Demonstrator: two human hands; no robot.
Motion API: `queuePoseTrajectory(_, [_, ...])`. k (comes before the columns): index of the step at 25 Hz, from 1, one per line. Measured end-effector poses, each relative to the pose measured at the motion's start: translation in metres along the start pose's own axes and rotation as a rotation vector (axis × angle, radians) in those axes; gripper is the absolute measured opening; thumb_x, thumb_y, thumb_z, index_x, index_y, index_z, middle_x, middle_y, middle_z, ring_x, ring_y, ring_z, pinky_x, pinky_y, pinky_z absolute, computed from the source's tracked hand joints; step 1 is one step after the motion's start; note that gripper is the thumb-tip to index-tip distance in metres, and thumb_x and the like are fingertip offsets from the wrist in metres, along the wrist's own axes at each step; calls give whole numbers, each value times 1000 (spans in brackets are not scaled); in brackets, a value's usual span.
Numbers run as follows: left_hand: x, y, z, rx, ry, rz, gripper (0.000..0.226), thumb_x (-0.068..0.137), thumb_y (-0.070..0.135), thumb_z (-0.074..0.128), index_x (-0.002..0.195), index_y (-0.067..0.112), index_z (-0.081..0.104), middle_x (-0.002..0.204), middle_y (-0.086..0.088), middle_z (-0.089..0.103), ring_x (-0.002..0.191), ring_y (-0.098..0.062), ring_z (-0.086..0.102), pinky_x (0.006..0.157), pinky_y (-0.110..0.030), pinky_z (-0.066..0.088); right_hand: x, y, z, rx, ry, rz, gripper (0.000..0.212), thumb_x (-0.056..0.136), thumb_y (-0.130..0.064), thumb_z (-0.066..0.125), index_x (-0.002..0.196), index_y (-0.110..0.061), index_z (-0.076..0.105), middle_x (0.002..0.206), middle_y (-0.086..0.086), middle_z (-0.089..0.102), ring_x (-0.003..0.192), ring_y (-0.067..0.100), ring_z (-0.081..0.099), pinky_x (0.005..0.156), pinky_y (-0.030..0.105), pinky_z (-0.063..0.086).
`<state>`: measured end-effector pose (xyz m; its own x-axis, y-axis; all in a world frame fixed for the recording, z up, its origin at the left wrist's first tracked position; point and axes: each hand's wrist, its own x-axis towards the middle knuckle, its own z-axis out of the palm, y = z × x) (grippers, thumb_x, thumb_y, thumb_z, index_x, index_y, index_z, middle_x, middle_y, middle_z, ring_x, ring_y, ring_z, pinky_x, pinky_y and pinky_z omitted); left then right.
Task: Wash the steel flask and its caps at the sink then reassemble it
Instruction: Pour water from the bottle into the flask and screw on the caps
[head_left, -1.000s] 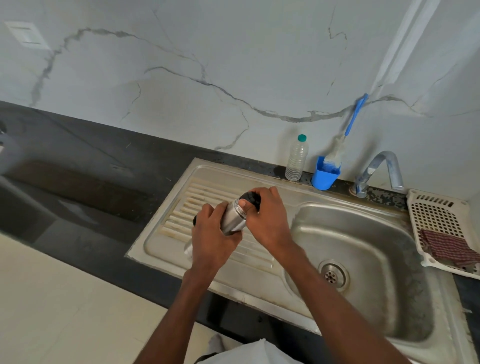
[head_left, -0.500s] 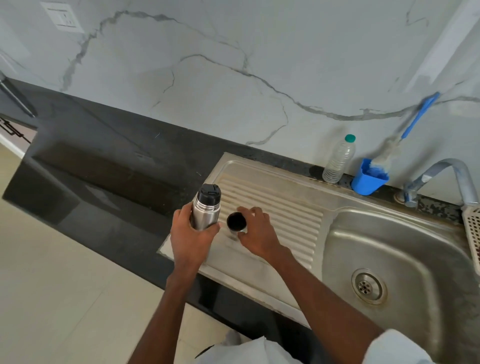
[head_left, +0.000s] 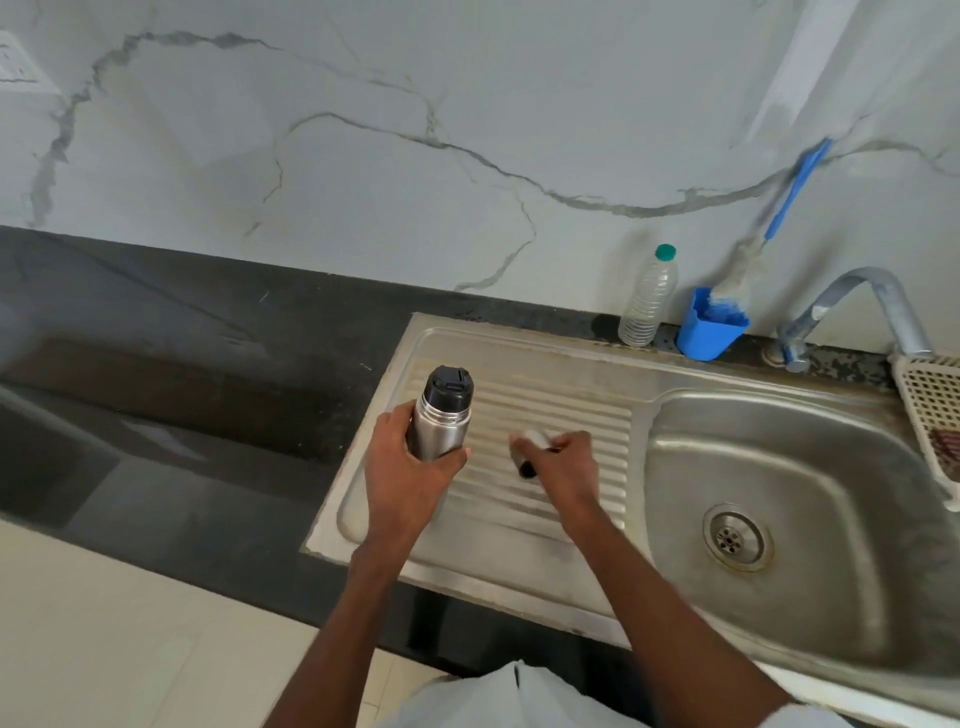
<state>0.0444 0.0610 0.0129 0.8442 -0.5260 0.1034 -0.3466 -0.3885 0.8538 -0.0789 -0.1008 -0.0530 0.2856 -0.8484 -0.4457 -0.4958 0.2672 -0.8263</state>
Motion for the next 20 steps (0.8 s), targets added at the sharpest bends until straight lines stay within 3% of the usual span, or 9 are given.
queuePoseTrajectory(2, [-1,12,22,-22,-30,8,70,64,27,99,123,32,62,110,11,63,96,-5,65,83,-28,55,10,-3,-46,356,-42,170,66,67,-52,92,105,-4,68,89,7,73,74,21,64,60,31,48])
queuePoseTrajectory(3, [-3,19,34,-33,-45,15,70,63,27,100,123,31,63,110,11,63,96,-4,65,82,-27,54,11,-5,-68,440,-63,153,69,68,-46,94,116,-4,66,100,12,75,78,21,65,64,32,52])
queuePoseTrajectory(6, [-14,42,69,-68,-94,37,68,63,26,100,121,29,64,108,11,62,94,-1,63,77,-19,48,-5,-23,-124,322,130,-243,71,74,-26,94,133,-19,55,119,1,66,99,13,66,91,31,58])
queuePoseTrajectory(9, [-31,67,103,-84,-144,74,68,63,26,100,121,28,64,107,10,61,94,0,61,75,-12,44,-19,-20,-168,63,364,-610,62,80,-26,90,131,-21,56,113,-9,64,101,5,61,88,16,50])
queuePoseTrajectory(12, [-47,89,128,-91,-171,111,67,63,27,99,121,29,64,108,10,61,94,1,61,76,-12,45,-18,22,-195,-70,334,-414,55,75,-34,92,118,-24,61,97,-15,64,88,11,64,72,21,50])
queuePoseTrajectory(14, [-55,101,140,-99,-185,126,67,63,26,99,119,32,63,107,12,59,94,3,61,75,-8,44,-11,47,-211,-108,326,-391,56,74,-35,93,120,-26,61,100,-12,66,85,8,64,71,22,51])
queuePoseTrajectory(17, [-66,108,152,-85,-197,140,69,62,25,98,121,33,63,106,14,56,93,2,61,74,-10,46,-3,44,-234,153,166,-272,59,78,-29,91,129,-23,63,111,5,71,86,17,69,77,29,60])
queuePoseTrajectory(20, [-76,114,159,-19,-211,151,76,62,30,95,131,38,62,106,16,54,89,-1,62,78,-24,54,-13,13,-259,346,32,-388,49,88,-14,82,132,-21,63,116,14,70,90,15,70,79,29,60])
